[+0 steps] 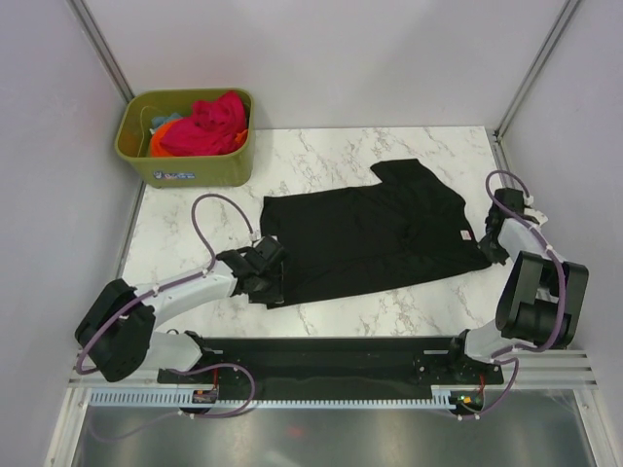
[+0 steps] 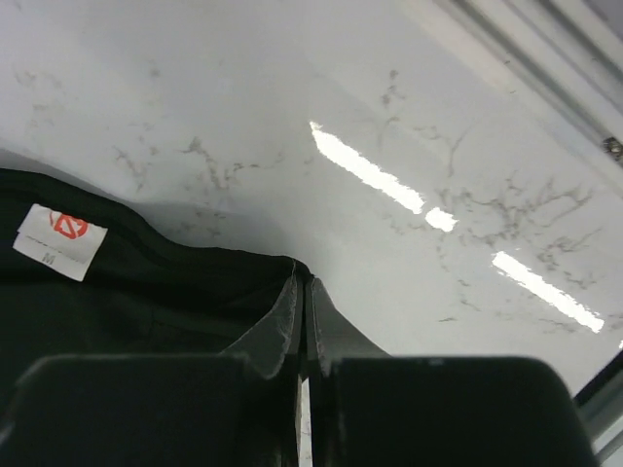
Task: Fold and stack the t-shirts
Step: Fold the tshirt
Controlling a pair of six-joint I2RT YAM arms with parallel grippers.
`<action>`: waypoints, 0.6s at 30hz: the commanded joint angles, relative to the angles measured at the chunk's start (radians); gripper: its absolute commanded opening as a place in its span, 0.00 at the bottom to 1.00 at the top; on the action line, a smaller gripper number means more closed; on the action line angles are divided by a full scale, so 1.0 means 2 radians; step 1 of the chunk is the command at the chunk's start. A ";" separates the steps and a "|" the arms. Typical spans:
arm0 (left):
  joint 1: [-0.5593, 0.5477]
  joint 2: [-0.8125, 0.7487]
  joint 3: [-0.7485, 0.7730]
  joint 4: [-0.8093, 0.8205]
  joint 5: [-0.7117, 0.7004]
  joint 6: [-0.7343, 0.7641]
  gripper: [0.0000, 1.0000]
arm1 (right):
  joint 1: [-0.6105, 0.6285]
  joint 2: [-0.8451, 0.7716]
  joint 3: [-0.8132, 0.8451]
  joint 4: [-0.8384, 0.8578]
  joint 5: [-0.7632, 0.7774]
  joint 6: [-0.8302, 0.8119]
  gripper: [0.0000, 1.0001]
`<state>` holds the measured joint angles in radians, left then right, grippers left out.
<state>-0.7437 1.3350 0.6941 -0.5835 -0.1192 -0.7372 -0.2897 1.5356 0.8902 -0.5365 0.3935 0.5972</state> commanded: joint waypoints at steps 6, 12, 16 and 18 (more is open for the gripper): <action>0.001 -0.101 0.069 -0.059 0.012 -0.006 0.62 | -0.032 -0.064 0.040 -0.051 0.011 -0.028 0.24; 0.082 -0.086 0.200 -0.066 0.020 0.083 0.62 | -0.024 -0.058 0.129 -0.039 -0.131 -0.057 0.51; 0.166 -0.004 0.259 -0.030 0.075 0.125 0.58 | 0.013 0.000 0.187 -0.004 -0.194 -0.072 0.54; 0.179 0.029 0.302 -0.020 0.096 0.142 0.56 | 0.030 0.055 0.232 0.006 -0.225 -0.083 0.54</action>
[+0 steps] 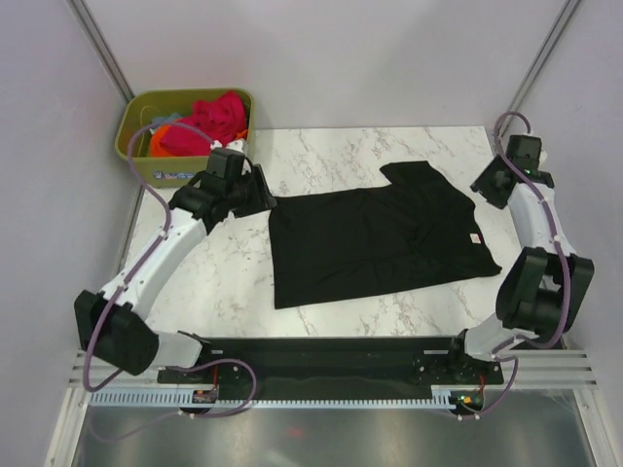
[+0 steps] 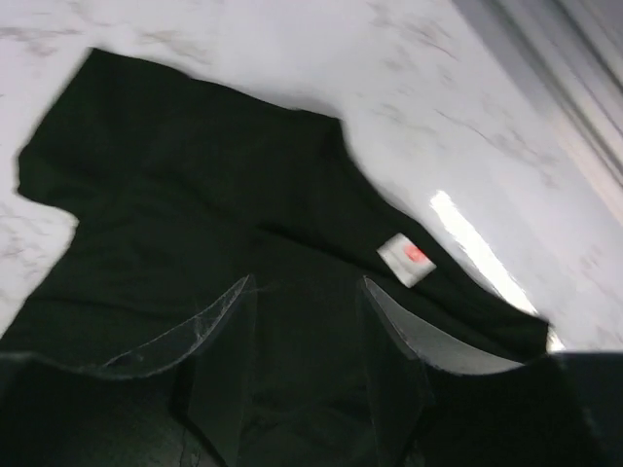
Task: Fold and stack the t-shirts
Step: Fold the tshirt
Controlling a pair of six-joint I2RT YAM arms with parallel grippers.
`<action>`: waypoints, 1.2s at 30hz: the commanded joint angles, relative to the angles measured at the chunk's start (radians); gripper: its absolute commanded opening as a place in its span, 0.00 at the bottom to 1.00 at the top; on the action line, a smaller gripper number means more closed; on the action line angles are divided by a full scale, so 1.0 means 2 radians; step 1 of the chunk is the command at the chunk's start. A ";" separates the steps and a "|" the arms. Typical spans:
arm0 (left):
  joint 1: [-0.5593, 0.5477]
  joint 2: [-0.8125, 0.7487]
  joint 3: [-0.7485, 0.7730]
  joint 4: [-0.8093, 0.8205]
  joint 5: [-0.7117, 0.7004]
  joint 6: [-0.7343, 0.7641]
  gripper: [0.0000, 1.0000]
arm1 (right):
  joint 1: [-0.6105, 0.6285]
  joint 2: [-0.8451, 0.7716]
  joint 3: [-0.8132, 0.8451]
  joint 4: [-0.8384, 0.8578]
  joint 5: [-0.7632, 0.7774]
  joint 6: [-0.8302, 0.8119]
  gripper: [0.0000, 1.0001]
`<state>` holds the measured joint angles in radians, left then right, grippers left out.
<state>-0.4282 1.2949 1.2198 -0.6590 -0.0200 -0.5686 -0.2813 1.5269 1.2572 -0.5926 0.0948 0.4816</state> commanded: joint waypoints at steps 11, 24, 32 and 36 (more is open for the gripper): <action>0.035 0.238 0.185 0.078 0.002 0.122 0.48 | 0.077 0.286 0.254 0.128 -0.149 -0.047 0.52; 0.041 0.370 0.245 0.086 -0.014 0.149 0.50 | 0.079 0.477 0.416 0.154 -0.224 -0.065 0.50; 0.045 0.414 0.265 0.079 -0.037 0.166 0.51 | 0.082 0.524 0.434 0.164 -0.231 -0.061 0.53; 0.048 0.425 0.263 0.076 -0.043 0.167 0.51 | 0.083 0.526 0.426 0.169 -0.223 -0.074 0.53</action>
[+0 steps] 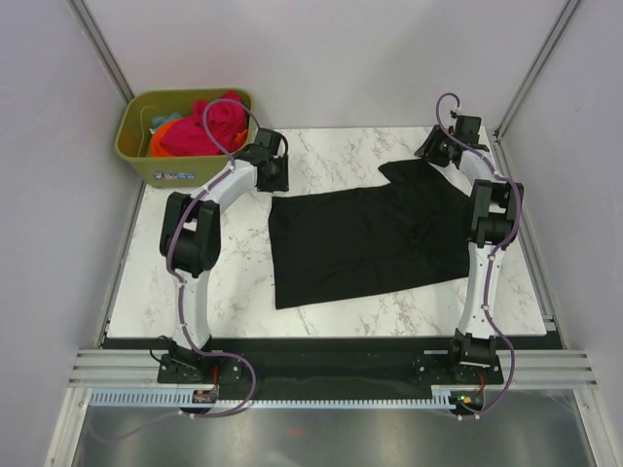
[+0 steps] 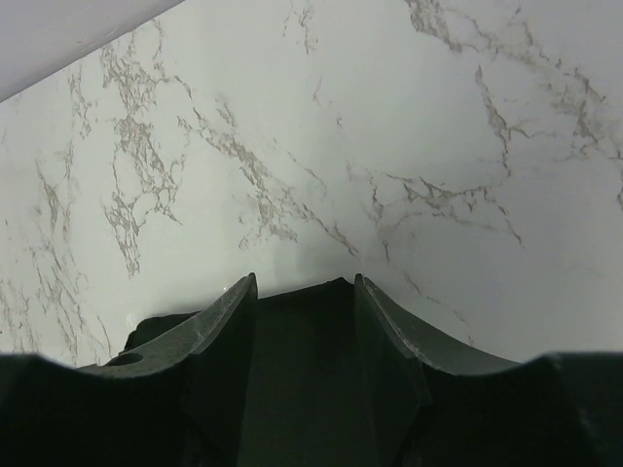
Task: Fold and stack the t-shirts
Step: Fold the tshirt
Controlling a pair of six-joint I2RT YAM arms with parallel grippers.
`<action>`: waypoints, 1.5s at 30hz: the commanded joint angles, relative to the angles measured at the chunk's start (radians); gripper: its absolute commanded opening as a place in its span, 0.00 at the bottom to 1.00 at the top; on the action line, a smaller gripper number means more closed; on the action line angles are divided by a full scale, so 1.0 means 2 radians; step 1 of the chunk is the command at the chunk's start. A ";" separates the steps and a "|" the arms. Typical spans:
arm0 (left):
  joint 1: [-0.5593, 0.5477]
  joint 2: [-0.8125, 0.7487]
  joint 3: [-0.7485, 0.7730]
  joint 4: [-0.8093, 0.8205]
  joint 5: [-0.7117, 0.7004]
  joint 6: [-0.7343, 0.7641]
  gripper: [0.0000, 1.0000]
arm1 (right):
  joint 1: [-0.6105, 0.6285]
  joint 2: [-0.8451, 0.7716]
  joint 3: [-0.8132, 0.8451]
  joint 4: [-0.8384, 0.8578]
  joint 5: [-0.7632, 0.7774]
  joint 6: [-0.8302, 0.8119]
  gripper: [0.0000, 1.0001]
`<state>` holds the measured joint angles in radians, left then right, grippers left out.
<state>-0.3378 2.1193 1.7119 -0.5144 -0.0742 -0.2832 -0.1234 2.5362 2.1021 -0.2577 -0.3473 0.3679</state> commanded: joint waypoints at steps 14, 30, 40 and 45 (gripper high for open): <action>0.003 0.037 0.021 0.002 -0.018 0.027 0.53 | 0.013 0.023 0.002 0.049 0.020 -0.043 0.59; 0.005 0.038 0.024 -0.004 -0.018 0.036 0.46 | 0.015 0.024 -0.025 0.022 0.006 -0.064 0.46; 0.005 0.027 0.015 -0.015 -0.038 0.045 0.55 | 0.016 0.006 -0.046 0.008 0.027 -0.093 0.41; 0.003 0.032 0.008 -0.015 -0.023 0.042 0.53 | 0.015 0.005 -0.048 -0.003 0.026 -0.103 0.47</action>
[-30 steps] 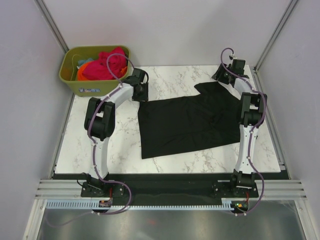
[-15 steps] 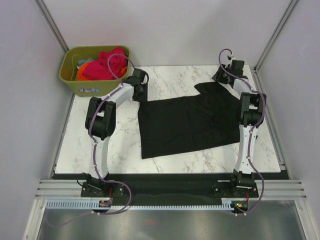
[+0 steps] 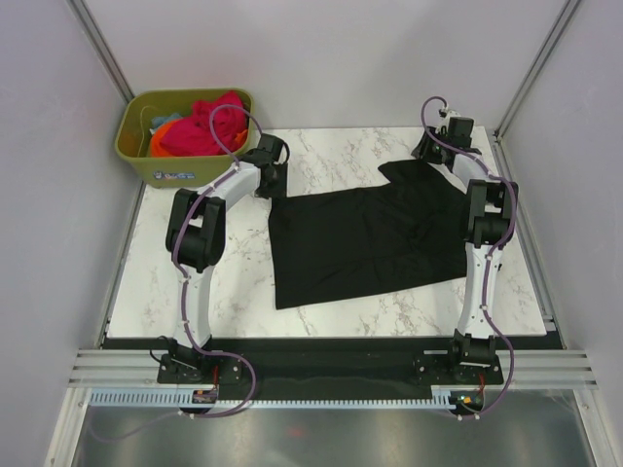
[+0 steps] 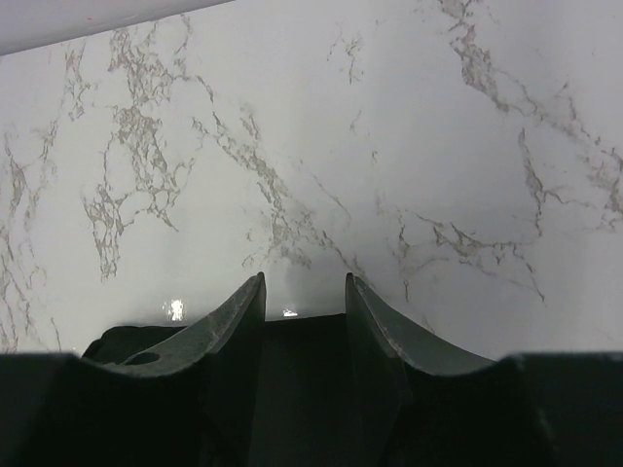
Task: Fold and stack the t-shirts
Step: Fold the tshirt
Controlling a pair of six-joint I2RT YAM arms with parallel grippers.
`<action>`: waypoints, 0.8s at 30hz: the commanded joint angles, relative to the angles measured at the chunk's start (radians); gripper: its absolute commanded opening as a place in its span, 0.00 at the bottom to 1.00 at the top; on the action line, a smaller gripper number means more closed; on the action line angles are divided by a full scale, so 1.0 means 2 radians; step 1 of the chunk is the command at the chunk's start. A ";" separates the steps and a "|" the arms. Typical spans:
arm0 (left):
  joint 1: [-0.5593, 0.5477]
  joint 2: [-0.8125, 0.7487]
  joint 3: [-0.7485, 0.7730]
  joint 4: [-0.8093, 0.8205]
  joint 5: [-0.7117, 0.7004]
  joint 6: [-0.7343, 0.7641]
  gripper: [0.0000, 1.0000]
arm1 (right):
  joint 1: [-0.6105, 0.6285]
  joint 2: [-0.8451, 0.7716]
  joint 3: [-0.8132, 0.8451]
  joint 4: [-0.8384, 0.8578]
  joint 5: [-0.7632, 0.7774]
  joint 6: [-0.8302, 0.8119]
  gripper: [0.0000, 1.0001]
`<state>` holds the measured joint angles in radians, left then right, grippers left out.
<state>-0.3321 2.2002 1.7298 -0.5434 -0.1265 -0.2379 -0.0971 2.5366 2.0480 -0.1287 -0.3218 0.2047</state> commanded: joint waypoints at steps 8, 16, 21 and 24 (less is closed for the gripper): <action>0.001 -0.010 0.006 -0.007 0.018 0.018 0.14 | 0.004 -0.003 -0.021 -0.082 0.016 -0.034 0.40; -0.002 -0.040 0.011 -0.011 0.042 0.007 0.02 | 0.004 -0.014 -0.017 -0.084 0.027 -0.031 0.03; -0.007 -0.062 0.003 -0.015 0.053 0.004 0.02 | 0.003 -0.017 0.007 -0.081 0.031 -0.020 0.00; -0.007 -0.073 0.000 -0.018 0.060 0.003 0.02 | 0.003 -0.025 0.018 -0.078 0.031 -0.013 0.00</action>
<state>-0.3401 2.1426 1.7279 -0.5762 -0.0410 -0.2302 -0.0937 2.5191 2.0495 -0.2092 -0.2790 0.1642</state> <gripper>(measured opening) 0.025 0.010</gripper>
